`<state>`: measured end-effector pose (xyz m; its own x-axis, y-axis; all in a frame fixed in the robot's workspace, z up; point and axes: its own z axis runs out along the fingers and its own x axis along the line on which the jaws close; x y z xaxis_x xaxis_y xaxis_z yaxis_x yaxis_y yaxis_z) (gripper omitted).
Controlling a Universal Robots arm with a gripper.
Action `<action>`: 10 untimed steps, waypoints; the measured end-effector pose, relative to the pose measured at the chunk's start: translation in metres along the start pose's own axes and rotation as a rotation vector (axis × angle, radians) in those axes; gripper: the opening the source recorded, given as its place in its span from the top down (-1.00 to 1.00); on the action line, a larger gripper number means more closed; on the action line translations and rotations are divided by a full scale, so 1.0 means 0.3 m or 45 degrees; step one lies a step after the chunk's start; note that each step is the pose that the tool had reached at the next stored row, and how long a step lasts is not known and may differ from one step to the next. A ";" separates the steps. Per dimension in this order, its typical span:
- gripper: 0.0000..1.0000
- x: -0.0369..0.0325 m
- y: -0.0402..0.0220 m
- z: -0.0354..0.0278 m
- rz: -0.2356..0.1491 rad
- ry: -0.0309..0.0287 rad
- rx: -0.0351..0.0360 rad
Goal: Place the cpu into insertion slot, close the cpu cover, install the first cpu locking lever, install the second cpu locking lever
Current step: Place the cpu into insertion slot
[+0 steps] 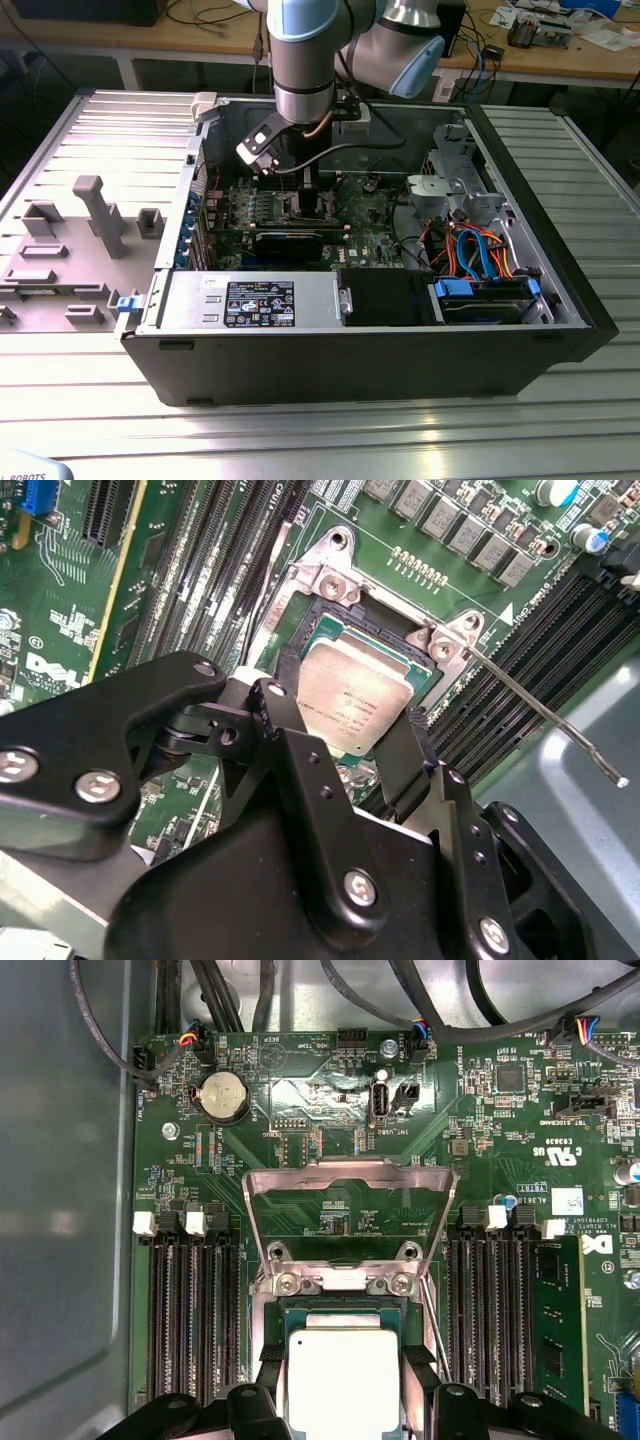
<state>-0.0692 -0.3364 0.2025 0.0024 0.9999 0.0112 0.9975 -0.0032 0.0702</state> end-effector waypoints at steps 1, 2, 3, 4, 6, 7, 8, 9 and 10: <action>-0.08 0.000 0.000 0.000 0.000 0.0003 -0.0002; -0.08 0.000 0.000 0.002 0.000 0.0003 -0.0003; -0.08 0.000 0.000 0.003 0.000 0.0003 -0.0002; -0.08 0.000 0.000 0.003 0.000 0.0003 -0.0003; -0.08 0.000 0.000 0.003 0.000 0.0003 -0.0002; -0.08 0.000 0.000 0.003 0.000 0.0003 -0.0002; -0.08 0.000 0.000 0.004 0.000 0.0005 -0.0005; -0.08 -0.001 0.000 0.004 0.000 0.0006 -0.0008; -0.08 -0.001 0.000 0.004 0.000 0.0008 -0.0013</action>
<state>-0.0691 -0.3367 0.2013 0.0024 0.9999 0.0118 0.9975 -0.0033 0.0712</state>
